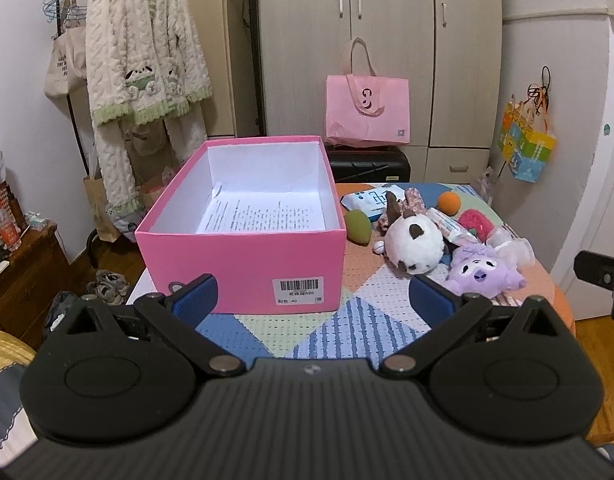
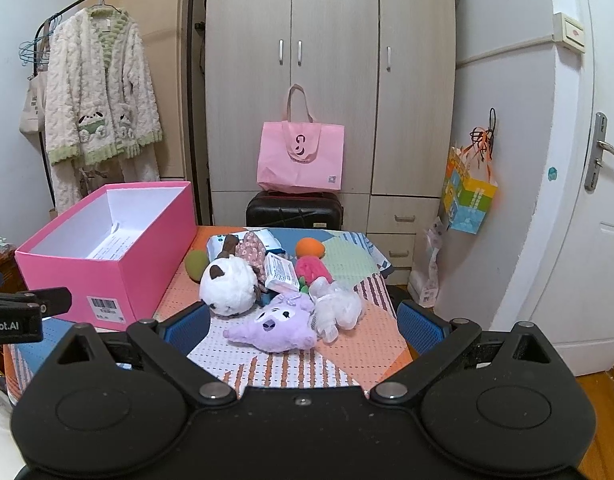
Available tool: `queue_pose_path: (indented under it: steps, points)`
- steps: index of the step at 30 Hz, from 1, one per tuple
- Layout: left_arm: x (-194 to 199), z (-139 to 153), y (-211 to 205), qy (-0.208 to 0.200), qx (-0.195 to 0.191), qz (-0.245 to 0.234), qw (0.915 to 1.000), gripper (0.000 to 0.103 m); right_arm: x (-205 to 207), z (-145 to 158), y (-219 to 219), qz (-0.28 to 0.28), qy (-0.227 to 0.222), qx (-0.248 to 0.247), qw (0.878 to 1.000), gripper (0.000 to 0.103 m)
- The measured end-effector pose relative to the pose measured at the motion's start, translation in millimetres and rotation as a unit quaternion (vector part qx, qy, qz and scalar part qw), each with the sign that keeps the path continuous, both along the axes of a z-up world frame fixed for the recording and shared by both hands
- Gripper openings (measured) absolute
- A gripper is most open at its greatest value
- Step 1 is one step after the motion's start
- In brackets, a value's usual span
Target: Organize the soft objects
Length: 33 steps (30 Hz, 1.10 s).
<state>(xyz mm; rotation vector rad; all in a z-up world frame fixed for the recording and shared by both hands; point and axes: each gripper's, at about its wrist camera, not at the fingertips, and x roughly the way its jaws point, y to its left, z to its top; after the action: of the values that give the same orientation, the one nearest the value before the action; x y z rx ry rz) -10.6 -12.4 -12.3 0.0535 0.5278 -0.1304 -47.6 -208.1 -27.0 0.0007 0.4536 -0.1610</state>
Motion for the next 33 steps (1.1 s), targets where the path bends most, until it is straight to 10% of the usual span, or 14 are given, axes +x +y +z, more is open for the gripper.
queue_pose_path:
  steps: [25, 33]
  points:
    - [15.1, -5.0, -3.1, -0.013, -0.009, 0.016, 0.9997, 0.103, -4.8, -4.9, -3.2, 0.044, -0.045, -0.027, 0.998, 0.101]
    - [43.5, -28.8, -43.1, -0.004, 0.019, -0.026, 0.9995, 0.103, 33.4, -50.9, -24.2, 0.095, -0.059, -0.004, 0.994, 0.101]
